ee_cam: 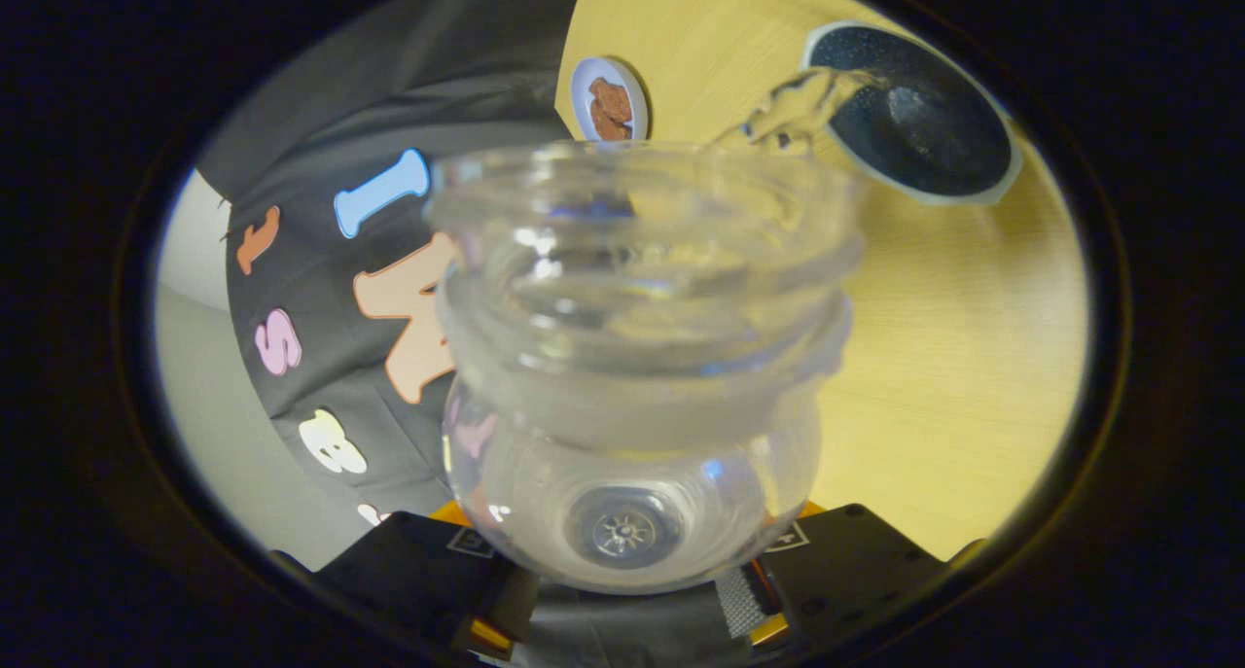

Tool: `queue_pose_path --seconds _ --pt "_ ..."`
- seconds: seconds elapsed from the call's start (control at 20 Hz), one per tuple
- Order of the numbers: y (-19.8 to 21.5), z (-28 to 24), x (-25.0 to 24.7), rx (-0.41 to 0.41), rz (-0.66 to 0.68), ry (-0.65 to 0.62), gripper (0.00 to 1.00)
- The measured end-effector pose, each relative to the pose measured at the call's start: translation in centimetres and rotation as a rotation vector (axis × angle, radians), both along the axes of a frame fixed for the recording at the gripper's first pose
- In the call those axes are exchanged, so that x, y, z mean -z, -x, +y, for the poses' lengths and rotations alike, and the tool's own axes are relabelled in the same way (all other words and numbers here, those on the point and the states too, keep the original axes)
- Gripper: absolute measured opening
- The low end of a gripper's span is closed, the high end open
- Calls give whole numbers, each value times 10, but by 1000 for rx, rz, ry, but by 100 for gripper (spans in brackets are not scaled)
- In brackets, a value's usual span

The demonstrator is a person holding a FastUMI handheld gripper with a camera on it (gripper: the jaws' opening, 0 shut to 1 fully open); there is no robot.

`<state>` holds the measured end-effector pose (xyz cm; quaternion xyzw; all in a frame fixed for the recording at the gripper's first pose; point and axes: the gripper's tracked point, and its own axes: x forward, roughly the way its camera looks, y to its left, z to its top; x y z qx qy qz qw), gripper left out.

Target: Take the bottle from table, then pour the juice into the cup, finally place the bottle on the coaster

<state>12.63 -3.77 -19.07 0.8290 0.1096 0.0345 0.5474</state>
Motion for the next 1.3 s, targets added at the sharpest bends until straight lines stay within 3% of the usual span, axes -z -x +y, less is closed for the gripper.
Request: queue_pose_path --seconds 1.3 --pt "4 8 -11 -18 -22 -64 99"
